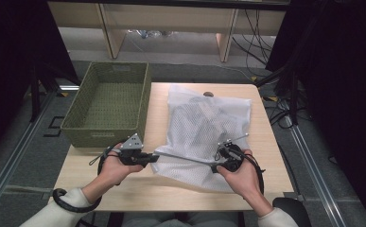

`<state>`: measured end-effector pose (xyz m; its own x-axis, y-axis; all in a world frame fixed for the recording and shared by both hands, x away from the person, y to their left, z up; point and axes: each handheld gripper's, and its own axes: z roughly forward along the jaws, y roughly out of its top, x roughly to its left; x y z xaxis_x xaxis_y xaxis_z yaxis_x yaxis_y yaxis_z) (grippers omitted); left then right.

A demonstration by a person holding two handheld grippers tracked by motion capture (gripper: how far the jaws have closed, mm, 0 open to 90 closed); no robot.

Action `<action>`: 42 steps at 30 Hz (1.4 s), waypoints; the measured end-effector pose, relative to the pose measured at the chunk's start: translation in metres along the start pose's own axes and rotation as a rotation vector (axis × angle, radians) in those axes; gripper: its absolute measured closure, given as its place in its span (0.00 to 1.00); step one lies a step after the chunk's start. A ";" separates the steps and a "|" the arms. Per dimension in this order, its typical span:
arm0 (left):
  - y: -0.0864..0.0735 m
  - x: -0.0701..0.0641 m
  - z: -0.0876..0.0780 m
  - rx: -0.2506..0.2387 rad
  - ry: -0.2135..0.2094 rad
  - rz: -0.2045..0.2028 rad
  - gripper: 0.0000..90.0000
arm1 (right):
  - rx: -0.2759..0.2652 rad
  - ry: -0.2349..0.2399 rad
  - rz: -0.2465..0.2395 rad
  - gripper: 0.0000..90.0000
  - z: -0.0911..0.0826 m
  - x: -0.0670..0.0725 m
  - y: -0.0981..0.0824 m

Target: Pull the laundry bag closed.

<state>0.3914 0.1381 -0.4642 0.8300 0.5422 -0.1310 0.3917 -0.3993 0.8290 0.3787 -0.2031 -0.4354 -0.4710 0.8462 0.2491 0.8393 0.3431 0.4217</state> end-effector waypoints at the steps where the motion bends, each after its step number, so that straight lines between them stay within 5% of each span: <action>1: 0.000 0.000 0.000 0.002 0.003 -0.001 0.98 | 0.005 -0.001 0.017 0.97 -0.001 0.001 0.000; 10: 0.000 0.001 -0.002 -0.006 0.001 -0.009 0.98 | -0.005 -0.002 -0.009 0.97 -0.001 -0.002 -0.001; 24: -0.001 0.002 -0.003 -0.007 0.006 -0.021 0.98 | 0.000 -0.014 0.042 0.97 -0.003 -0.001 -0.003; 32: -0.001 0.005 -0.006 0.012 0.010 -0.023 0.98 | -0.005 -0.016 0.021 0.97 -0.006 -0.006 -0.004; 39: -0.001 0.006 -0.006 0.011 0.010 -0.024 0.98 | 0.008 -0.017 0.071 0.97 -0.007 -0.005 -0.005; 42: -0.001 0.005 -0.005 0.003 0.013 -0.032 0.98 | -0.005 -0.012 0.032 0.97 -0.008 -0.010 -0.006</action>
<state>0.3932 0.1456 -0.4632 0.8116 0.5644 -0.1507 0.4196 -0.3837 0.8226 0.3762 -0.2169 -0.4339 -0.4412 0.8612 0.2523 0.8525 0.3143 0.4178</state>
